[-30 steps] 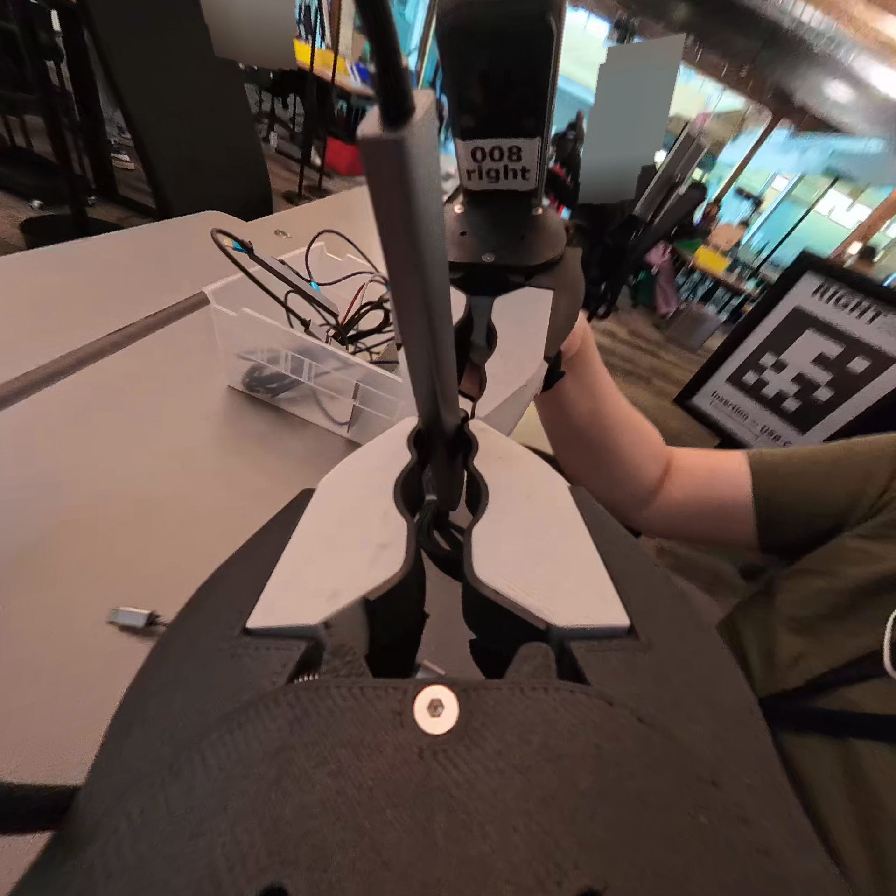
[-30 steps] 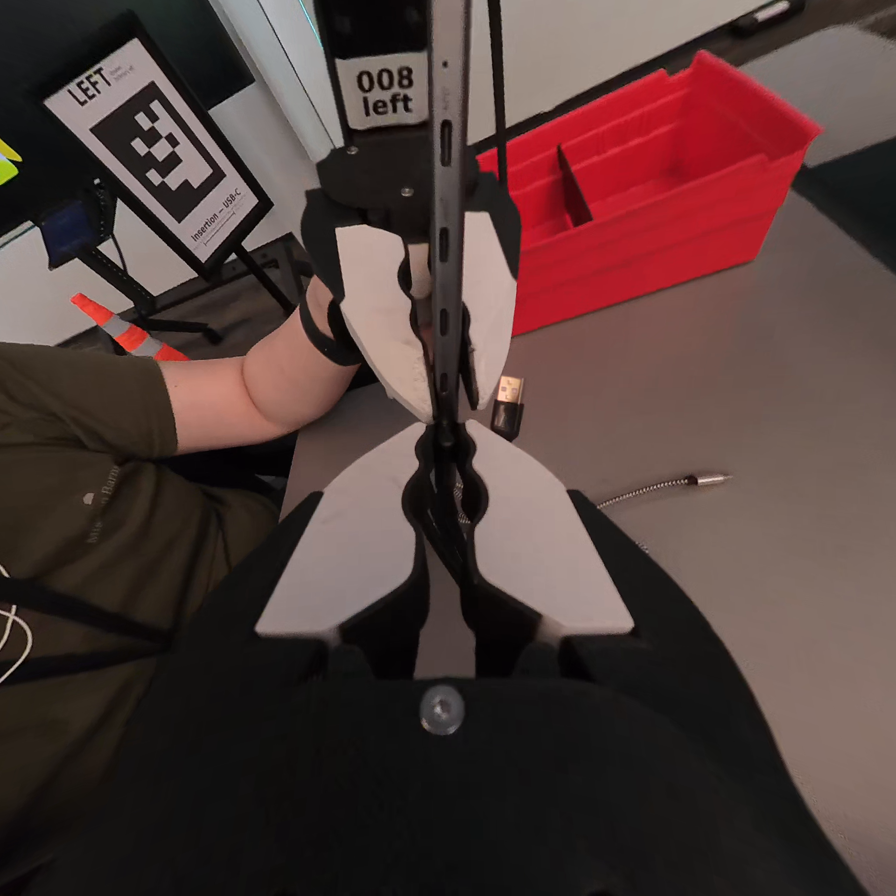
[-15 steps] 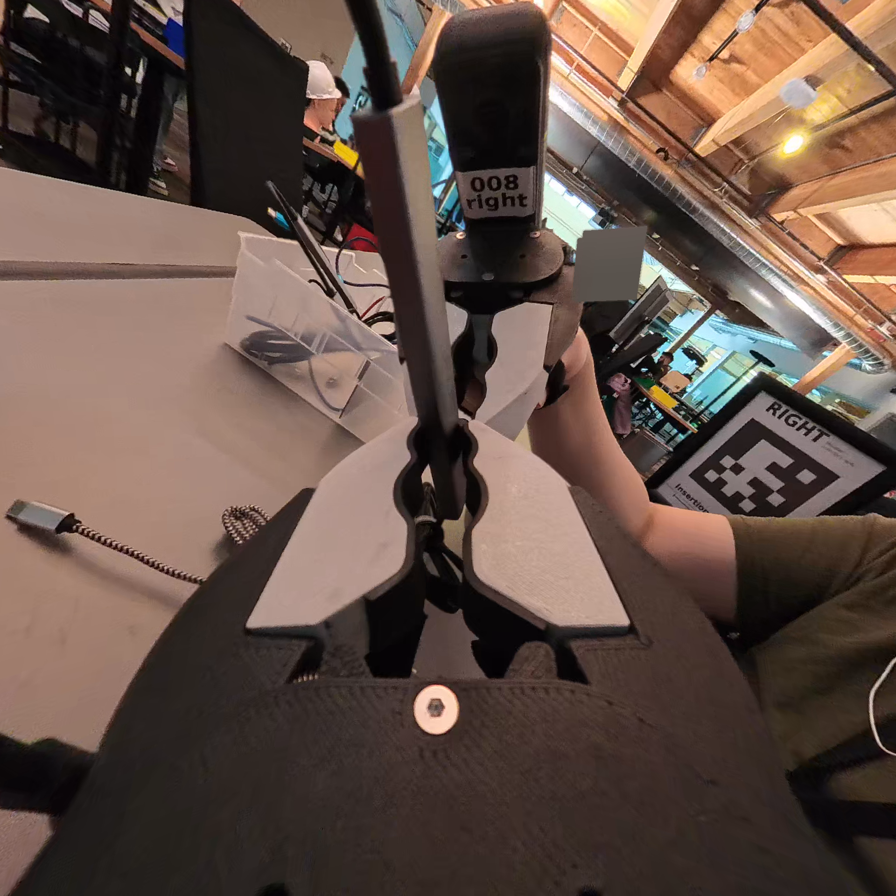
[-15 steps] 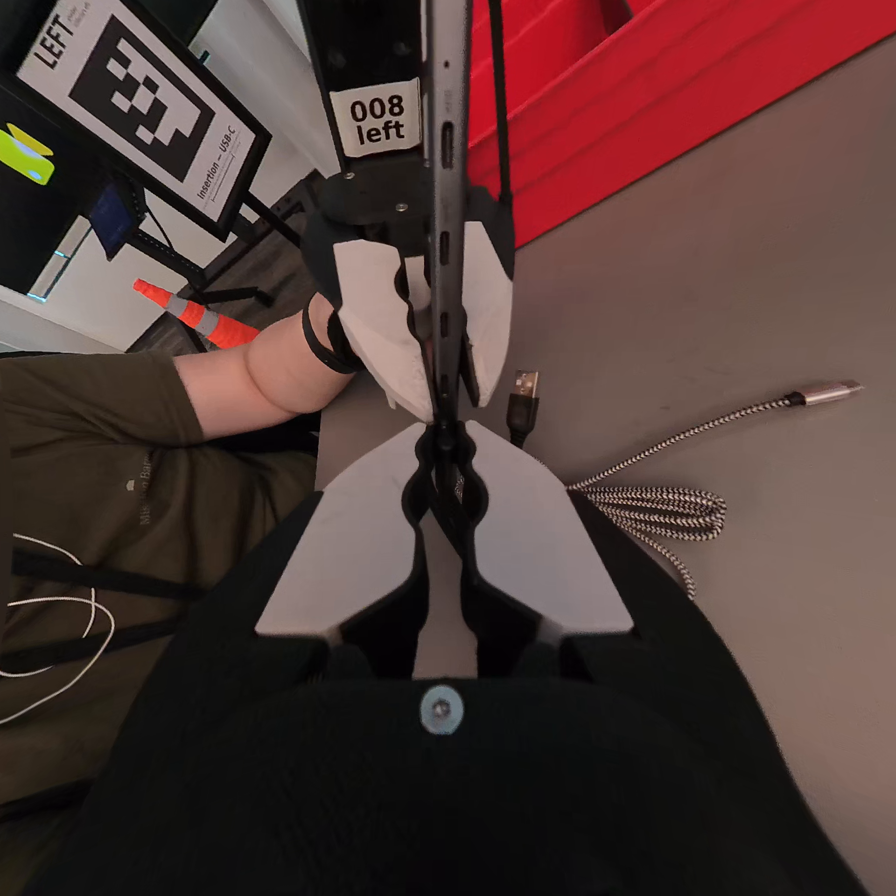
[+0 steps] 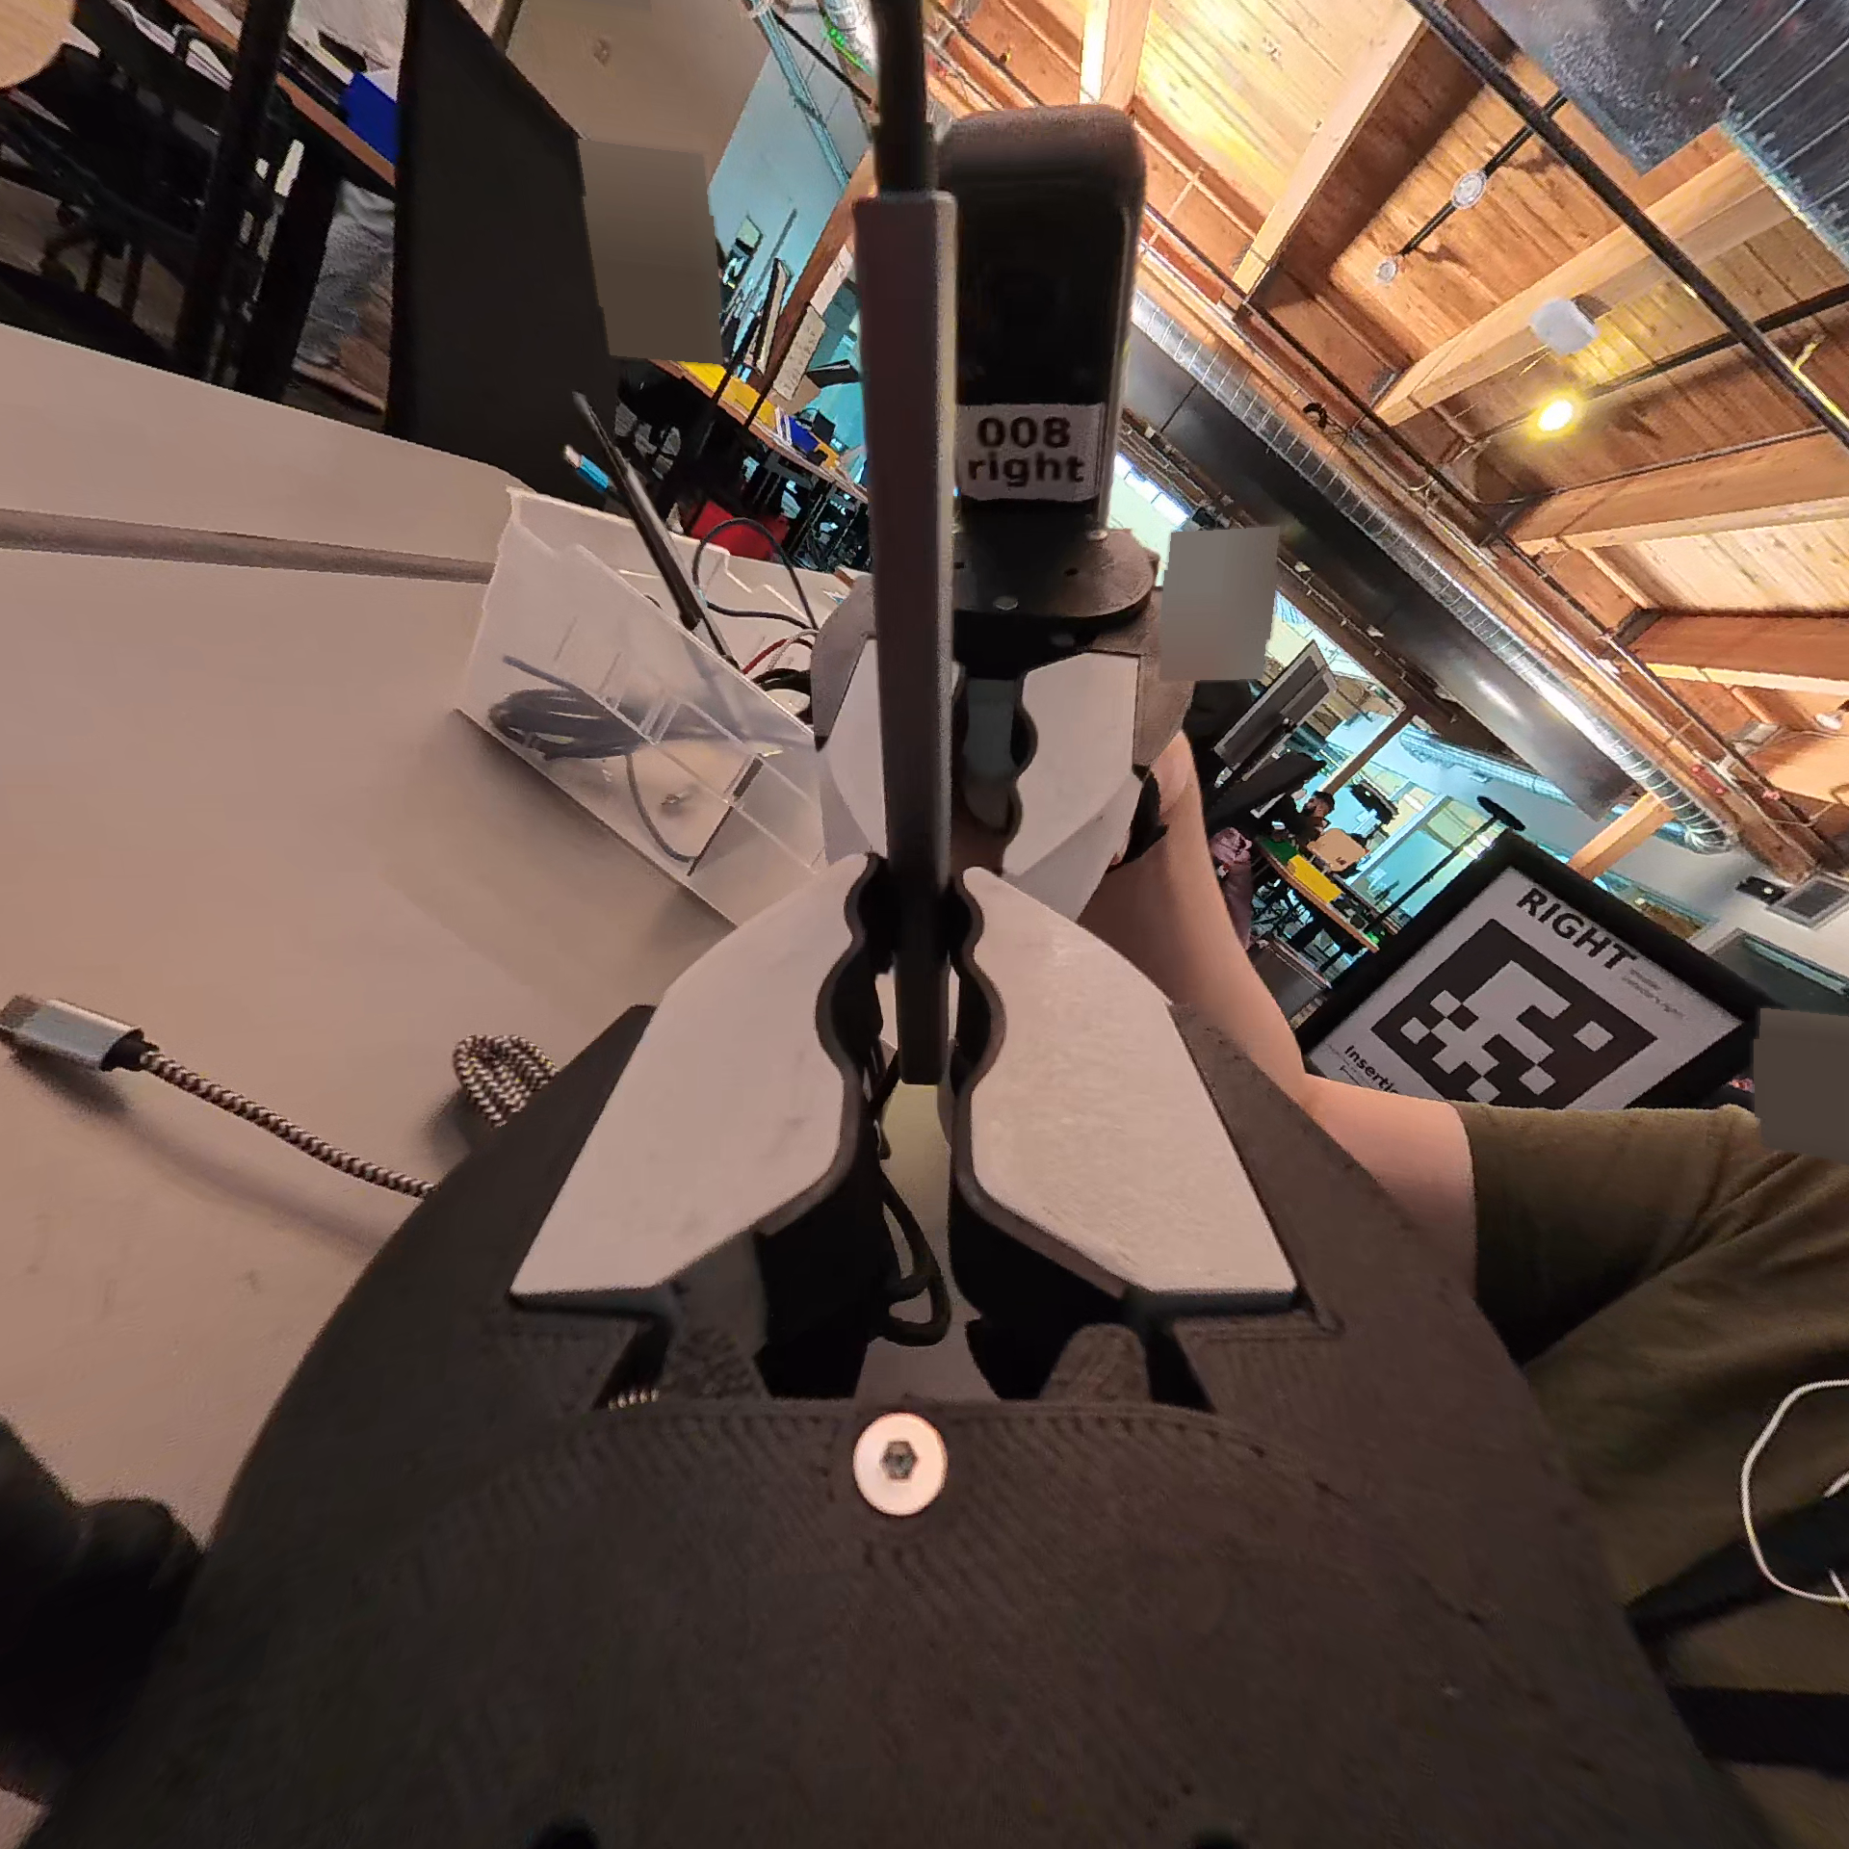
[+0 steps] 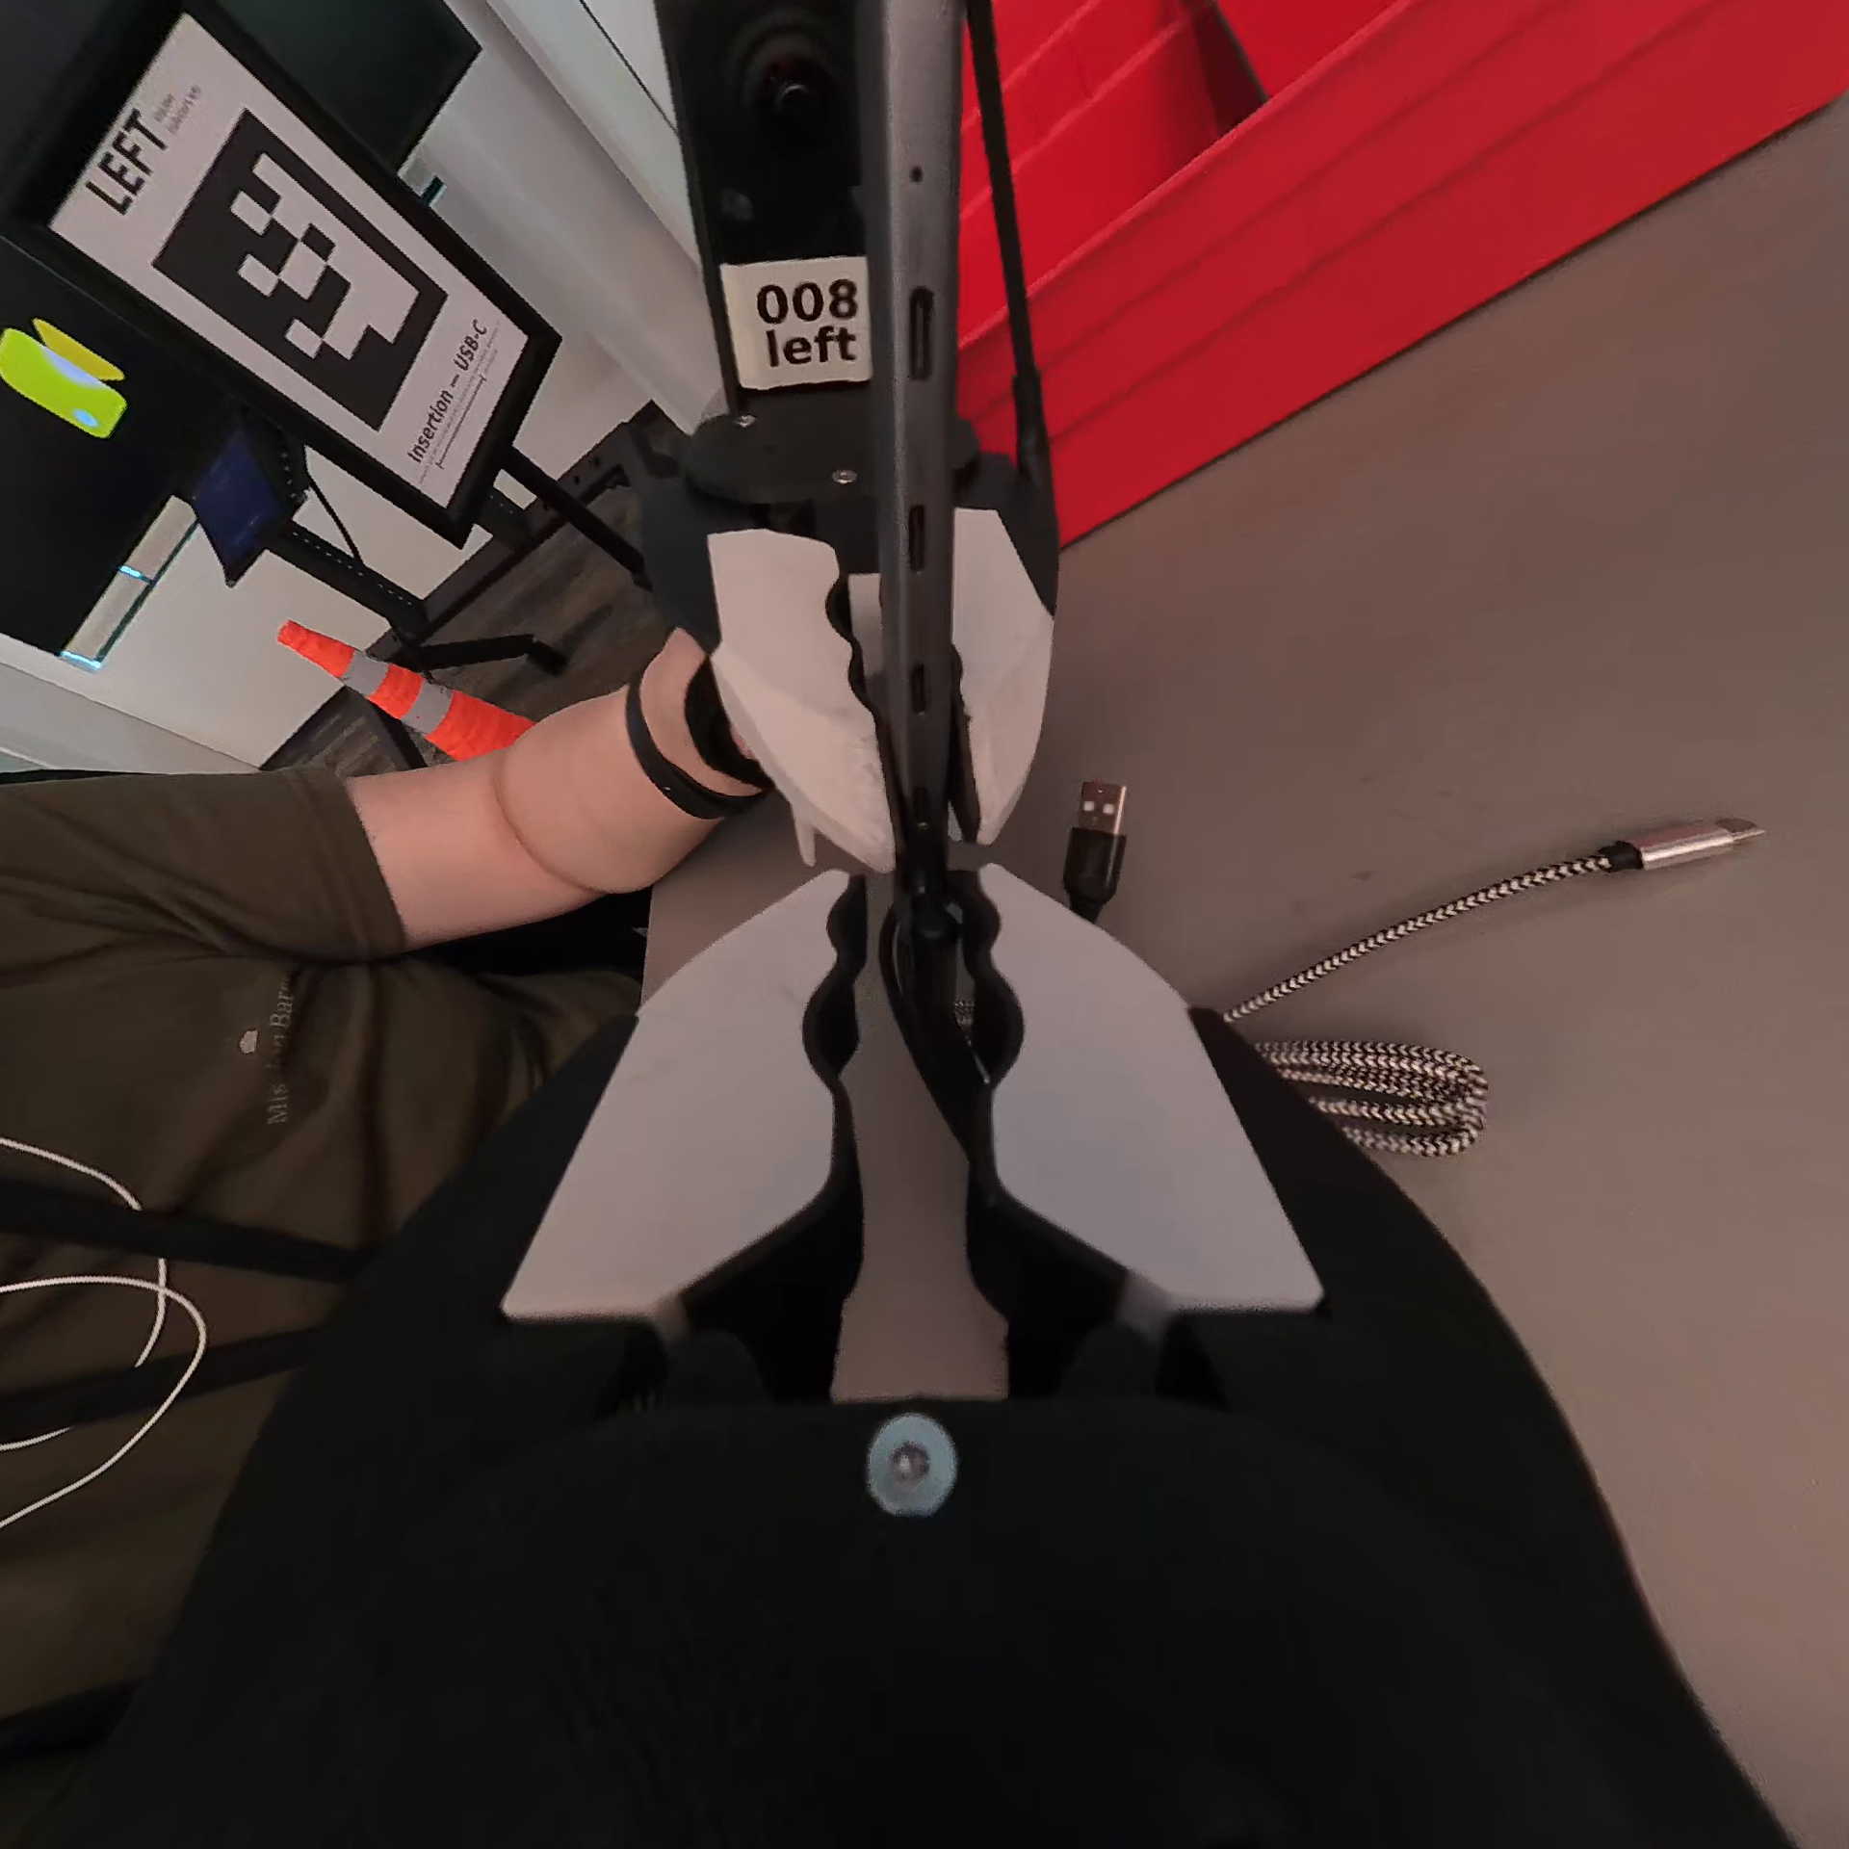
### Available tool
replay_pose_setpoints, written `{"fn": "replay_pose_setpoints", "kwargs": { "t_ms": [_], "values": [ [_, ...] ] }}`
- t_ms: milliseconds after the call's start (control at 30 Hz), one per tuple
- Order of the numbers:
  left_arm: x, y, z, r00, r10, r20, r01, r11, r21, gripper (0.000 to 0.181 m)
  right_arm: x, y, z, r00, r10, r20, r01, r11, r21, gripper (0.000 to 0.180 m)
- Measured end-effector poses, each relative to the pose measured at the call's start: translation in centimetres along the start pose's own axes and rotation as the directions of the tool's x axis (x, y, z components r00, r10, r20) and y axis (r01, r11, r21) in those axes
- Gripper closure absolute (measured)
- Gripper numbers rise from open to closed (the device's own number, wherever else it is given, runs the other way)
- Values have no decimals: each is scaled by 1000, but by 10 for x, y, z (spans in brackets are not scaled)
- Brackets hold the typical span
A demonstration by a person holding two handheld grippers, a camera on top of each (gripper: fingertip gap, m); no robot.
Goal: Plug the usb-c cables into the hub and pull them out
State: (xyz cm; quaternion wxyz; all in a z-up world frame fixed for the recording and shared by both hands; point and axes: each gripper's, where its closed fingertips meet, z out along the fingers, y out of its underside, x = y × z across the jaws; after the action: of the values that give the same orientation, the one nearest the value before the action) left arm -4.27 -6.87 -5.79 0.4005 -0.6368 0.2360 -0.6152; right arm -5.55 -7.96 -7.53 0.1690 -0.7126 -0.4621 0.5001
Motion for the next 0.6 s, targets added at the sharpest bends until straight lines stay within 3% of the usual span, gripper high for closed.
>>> {"fn": "replay_pose_setpoints", "kwargs": {
  "t_ms": [233,433,600],
  "values": [
    [-2,0,-1,1000,-6,4,6,1000,-2,171,12,10,-9,996,-23,-85,20,999,-41,151],
    [-3,-2,-3,1000,-22,-5,22,1000,11,171,4,6,-5,999,45,25,-46,999,11,171],
    [-4,-7,-9,1000,-30,-1,30,999,31,171,4,-1,0,998,35,55,-38,998,58,172]
  ]
}}
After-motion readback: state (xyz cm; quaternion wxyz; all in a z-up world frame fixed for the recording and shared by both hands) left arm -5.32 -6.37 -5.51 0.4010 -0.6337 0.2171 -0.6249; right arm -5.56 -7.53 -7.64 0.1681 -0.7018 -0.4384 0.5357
